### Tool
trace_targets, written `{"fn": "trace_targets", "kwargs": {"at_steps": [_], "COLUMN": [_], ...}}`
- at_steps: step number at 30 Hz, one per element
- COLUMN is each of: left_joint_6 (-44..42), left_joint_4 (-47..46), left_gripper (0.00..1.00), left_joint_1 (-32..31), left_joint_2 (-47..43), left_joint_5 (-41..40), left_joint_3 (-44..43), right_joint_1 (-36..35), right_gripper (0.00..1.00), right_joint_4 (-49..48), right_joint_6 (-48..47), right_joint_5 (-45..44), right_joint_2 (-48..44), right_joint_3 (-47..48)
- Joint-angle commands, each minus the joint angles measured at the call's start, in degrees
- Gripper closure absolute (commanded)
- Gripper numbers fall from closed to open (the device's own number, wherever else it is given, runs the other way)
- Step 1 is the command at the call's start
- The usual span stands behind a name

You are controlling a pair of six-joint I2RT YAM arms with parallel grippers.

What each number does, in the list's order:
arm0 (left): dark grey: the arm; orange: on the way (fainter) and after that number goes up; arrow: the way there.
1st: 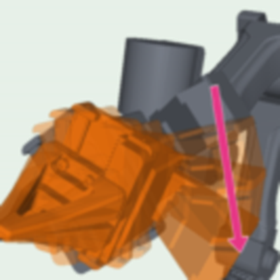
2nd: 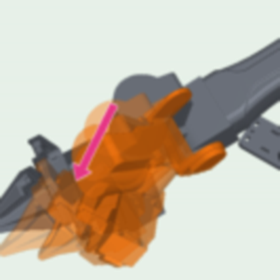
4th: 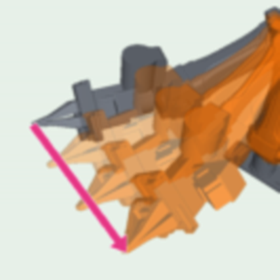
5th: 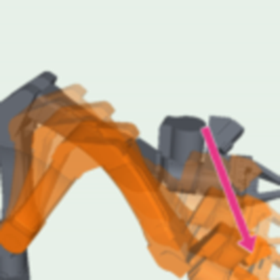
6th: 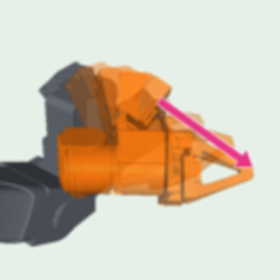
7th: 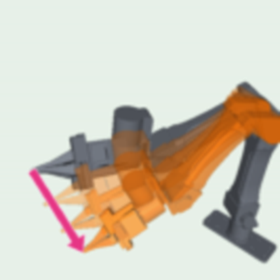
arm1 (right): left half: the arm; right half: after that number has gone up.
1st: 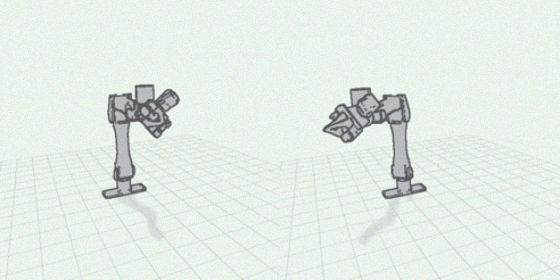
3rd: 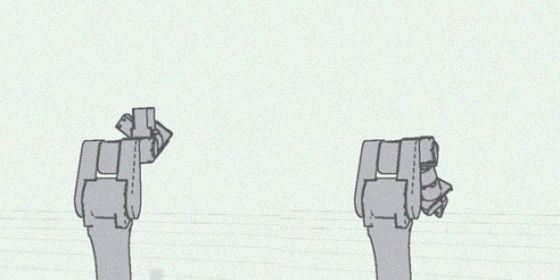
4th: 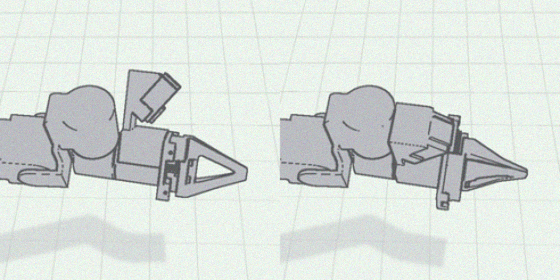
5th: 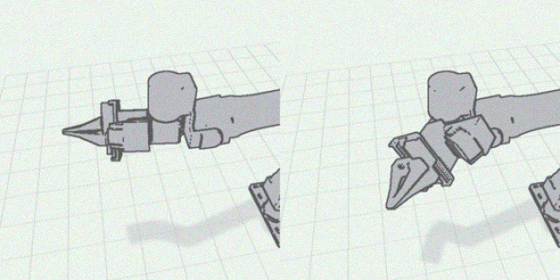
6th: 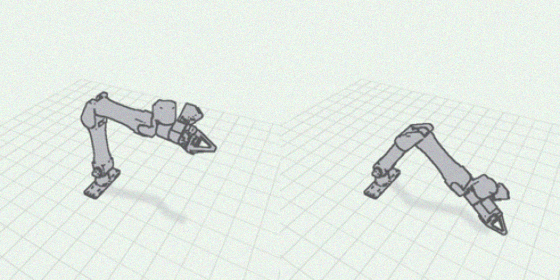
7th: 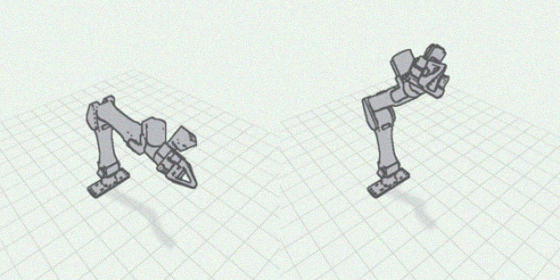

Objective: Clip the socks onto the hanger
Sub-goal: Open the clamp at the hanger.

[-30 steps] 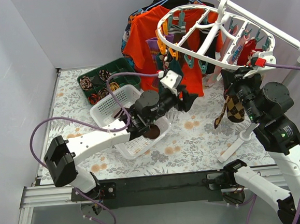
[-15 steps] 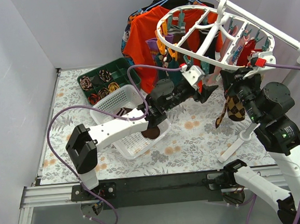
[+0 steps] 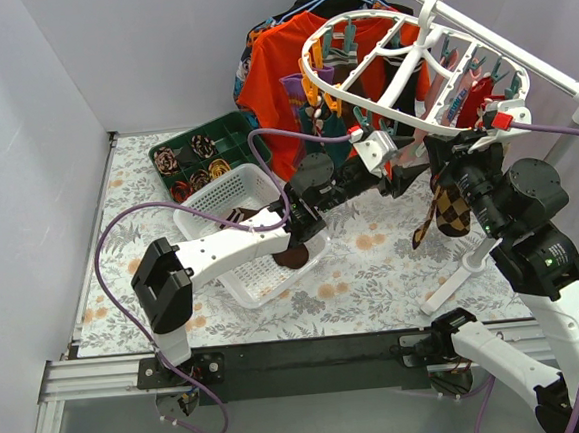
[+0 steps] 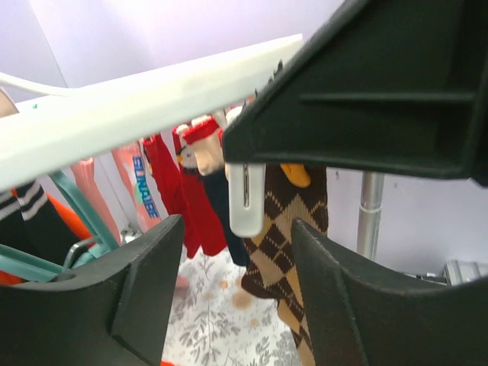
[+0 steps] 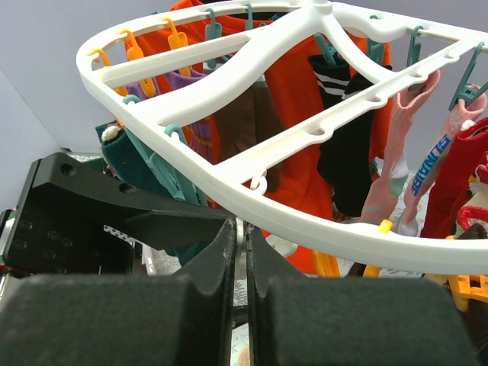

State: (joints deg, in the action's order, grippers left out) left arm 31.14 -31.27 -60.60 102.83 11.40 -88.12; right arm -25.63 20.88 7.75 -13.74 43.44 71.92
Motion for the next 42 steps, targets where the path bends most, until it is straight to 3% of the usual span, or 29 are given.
{"fn": "trace_targets", "kwargs": {"at_steps": [1,6,7,12,14,19,25,34,42], "left_joint_6": [-0.7,-1.1,-1.2,-1.3,-0.8,0.4,1.3,3.1,4.5], "left_joint_4": [-3.2,-3.4,-3.3,-2.8,-2.9,-2.0,-0.8,0.8,1.0], "left_gripper": [0.47,0.64,0.72,0.93,1.00,1.00,1.00,1.00,1.00], "left_joint_1": [-0.3,-0.4,-0.4,-0.7,-0.7,-0.8,-0.8,-1.0,-1.1], "left_joint_2": [-1.4,-1.1,-1.0,-0.9,-1.0,-1.9,-3.3,-4.3,-4.8], "left_joint_5": [0.6,0.4,0.2,-0.3,-0.7,-2.3,-2.9,-1.8,-1.2], "left_joint_3": [-2.1,-2.2,-2.3,-2.6,-2.4,-1.6,-1.2,-1.5,-1.7], "right_joint_1": [-0.1,-0.1,0.0,0.0,-0.1,-0.1,-0.1,-0.1,-0.1], "right_gripper": [0.99,0.99,0.99,0.99,0.86,0.62,0.43,0.33,0.32], "right_joint_4": [0.4,0.4,0.4,0.6,1.4,5.7,13.4,15.3,15.0], "right_joint_6": [0.0,0.1,0.2,0.4,0.9,3.7,9.5,14.1,15.5], "right_joint_5": [1.8,1.9,2.0,2.8,2.0,-2.3,-4.8,-3.5,-3.3], "right_joint_2": [-0.5,-0.6,-0.6,-0.4,-0.5,-0.4,1.5,4.3,6.0], "right_joint_3": [2.2,2.2,2.3,2.5,3.0,6.6,11.9,12.7,12.7]}}
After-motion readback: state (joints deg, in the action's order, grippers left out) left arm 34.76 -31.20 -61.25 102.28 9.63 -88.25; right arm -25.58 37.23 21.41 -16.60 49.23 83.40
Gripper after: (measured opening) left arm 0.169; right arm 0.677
